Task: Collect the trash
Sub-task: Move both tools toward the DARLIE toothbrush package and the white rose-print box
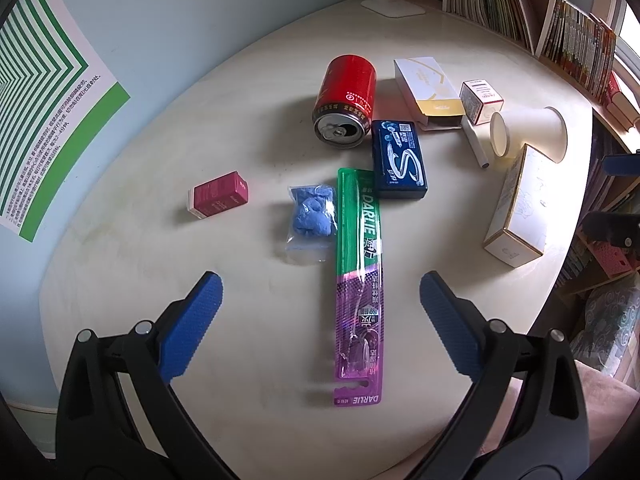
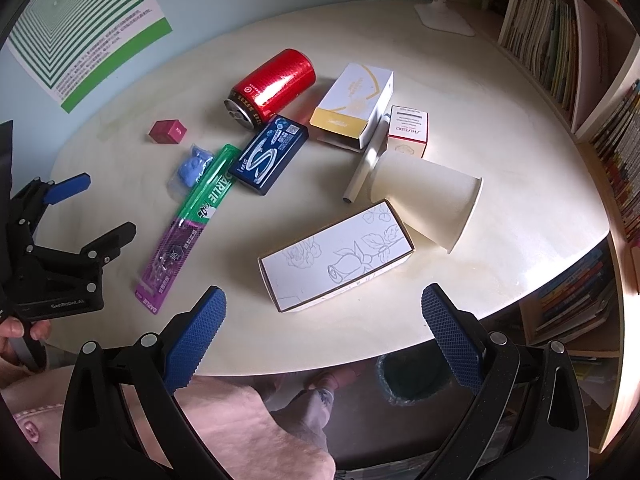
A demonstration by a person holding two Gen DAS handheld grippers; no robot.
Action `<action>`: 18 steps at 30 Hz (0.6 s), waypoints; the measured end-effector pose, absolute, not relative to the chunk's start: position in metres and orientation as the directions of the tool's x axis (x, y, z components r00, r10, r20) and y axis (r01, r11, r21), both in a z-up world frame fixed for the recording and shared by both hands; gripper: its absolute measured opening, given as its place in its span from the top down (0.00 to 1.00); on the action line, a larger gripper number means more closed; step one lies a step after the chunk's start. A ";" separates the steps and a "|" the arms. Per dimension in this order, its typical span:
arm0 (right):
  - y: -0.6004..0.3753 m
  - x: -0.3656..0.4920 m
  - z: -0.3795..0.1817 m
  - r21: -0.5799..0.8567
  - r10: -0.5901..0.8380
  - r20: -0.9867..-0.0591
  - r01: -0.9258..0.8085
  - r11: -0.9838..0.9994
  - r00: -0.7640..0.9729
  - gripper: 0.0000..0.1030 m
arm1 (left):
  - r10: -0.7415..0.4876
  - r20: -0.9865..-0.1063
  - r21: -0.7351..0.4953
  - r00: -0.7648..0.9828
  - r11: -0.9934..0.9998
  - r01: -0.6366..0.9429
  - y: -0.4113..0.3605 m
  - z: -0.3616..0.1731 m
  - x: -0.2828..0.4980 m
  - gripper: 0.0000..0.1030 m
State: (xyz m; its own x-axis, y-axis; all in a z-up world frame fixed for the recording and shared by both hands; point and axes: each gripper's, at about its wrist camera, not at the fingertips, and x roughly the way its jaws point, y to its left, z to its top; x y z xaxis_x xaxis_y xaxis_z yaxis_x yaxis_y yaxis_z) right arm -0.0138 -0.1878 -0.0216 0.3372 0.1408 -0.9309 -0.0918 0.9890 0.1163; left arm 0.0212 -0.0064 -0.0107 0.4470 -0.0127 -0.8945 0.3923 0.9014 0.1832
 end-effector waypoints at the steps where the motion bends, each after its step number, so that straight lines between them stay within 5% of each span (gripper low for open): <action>1: -0.188 -0.013 -0.022 0.116 0.140 -0.931 -0.090 0.989 0.337 0.06 | -0.013 -0.895 0.183 0.446 0.901 0.393 -0.006 -0.011 0.022 0.06; 18: -0.186 -0.011 -0.028 0.118 0.139 -0.938 -0.084 0.989 0.317 0.06 | -0.018 -0.904 0.169 0.427 0.902 0.397 -0.008 -0.019 0.024 0.06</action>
